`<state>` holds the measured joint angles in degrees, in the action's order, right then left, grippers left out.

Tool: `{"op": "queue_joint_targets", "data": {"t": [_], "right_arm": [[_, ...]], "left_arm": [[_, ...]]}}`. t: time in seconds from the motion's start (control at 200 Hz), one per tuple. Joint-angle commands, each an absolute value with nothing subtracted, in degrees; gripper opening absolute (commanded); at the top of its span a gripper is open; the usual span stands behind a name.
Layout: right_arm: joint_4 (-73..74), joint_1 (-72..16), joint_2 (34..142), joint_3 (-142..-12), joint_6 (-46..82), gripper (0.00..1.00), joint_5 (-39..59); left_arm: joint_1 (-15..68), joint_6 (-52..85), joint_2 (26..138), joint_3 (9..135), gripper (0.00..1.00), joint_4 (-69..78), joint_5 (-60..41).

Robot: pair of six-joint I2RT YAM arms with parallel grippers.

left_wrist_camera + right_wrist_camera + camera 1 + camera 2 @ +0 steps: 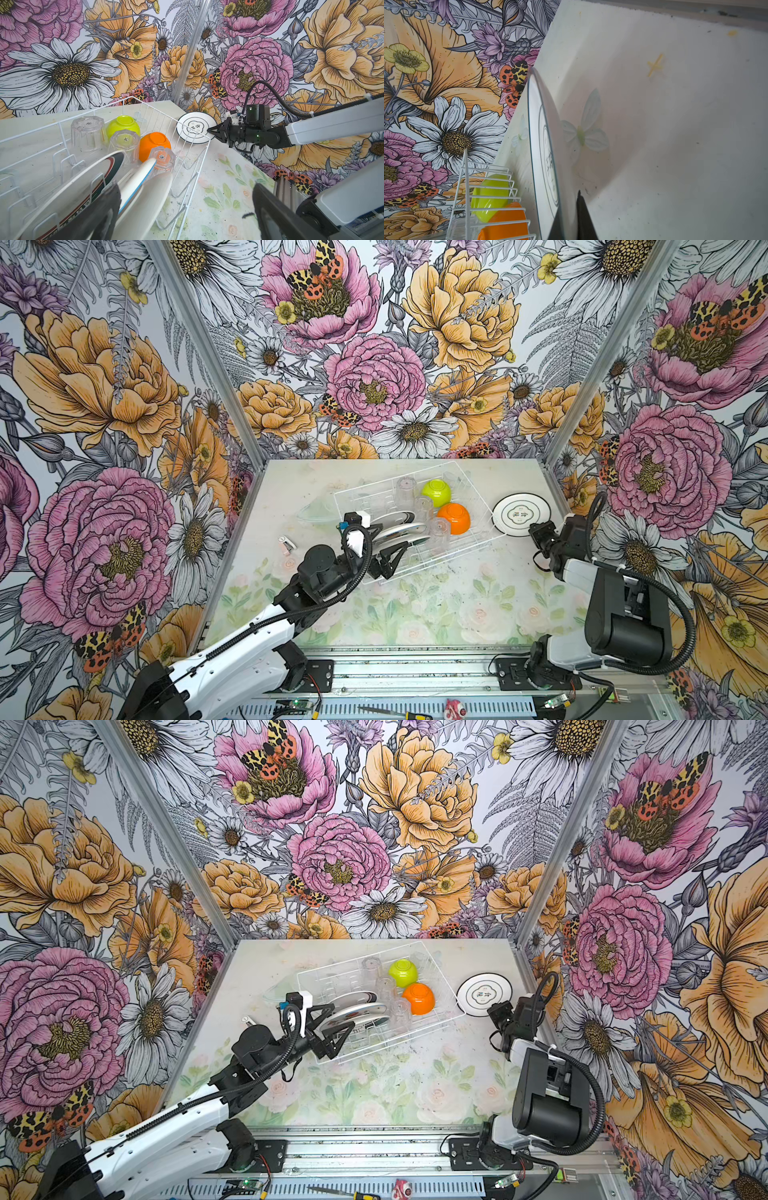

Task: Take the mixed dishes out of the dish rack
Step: 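Lower the white plate flat onto the table beside the rack with the right gripper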

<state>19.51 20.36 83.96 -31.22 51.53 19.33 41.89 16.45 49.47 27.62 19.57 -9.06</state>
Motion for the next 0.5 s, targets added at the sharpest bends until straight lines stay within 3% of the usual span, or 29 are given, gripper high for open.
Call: {"op": "queue_joint_targets", "data": {"t": [0.0, 0.41, 0.495], "right_arm": [[22.68, 20.80, 85.51, -31.52, 50.27, 0.00, 20.09], [21.43, 20.78, 87.96, -30.68, 48.71, 0.00, 20.93], [20.98, 20.83, 87.79, -30.13, 48.45, 0.11, 20.62]], "left_arm": [[42.19, 15.39, 48.91, 26.81, 0.99, 21.27, -8.66], [42.19, 15.57, 48.96, 26.72, 0.99, 21.36, -8.20], [42.21, 15.71, 48.96, 26.72, 0.99, 21.37, -8.23]]}}
